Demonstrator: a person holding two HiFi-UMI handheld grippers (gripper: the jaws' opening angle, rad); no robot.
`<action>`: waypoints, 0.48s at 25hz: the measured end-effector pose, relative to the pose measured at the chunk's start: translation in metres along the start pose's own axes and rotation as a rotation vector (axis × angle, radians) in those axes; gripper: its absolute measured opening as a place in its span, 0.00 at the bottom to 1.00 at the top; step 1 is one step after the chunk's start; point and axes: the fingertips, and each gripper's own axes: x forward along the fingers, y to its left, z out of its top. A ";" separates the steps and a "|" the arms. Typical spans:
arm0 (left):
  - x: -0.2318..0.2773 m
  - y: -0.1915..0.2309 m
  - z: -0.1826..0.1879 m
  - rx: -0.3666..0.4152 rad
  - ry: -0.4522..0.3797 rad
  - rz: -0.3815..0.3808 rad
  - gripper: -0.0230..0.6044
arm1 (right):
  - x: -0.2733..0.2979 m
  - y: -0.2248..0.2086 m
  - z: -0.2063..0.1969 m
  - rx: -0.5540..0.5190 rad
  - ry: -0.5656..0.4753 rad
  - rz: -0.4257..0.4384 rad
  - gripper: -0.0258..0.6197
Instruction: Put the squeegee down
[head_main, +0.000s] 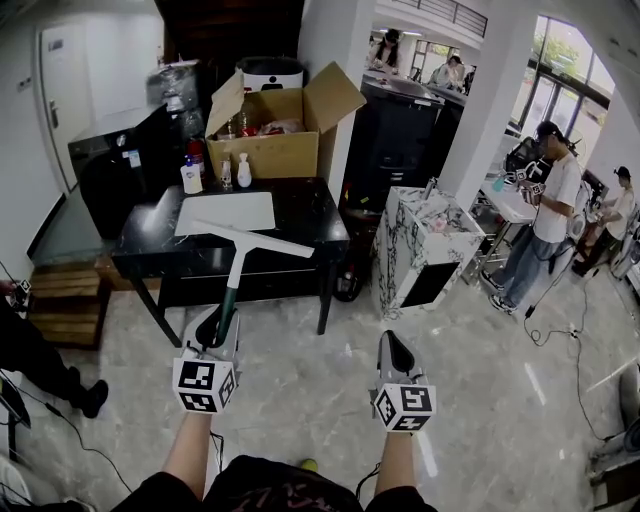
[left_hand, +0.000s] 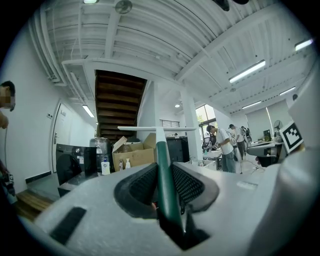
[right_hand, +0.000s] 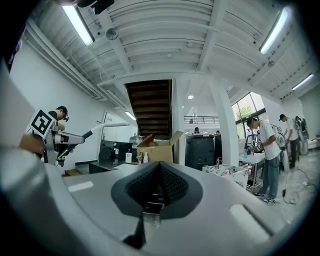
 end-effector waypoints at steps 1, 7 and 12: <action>0.003 -0.006 0.000 0.004 0.000 0.003 0.19 | 0.000 -0.006 -0.002 0.000 0.002 0.004 0.05; 0.019 -0.032 -0.003 0.013 0.004 0.017 0.19 | 0.008 -0.034 -0.009 -0.009 0.005 0.040 0.05; 0.027 -0.040 -0.008 0.020 0.022 0.026 0.19 | 0.017 -0.043 -0.014 0.003 0.007 0.069 0.05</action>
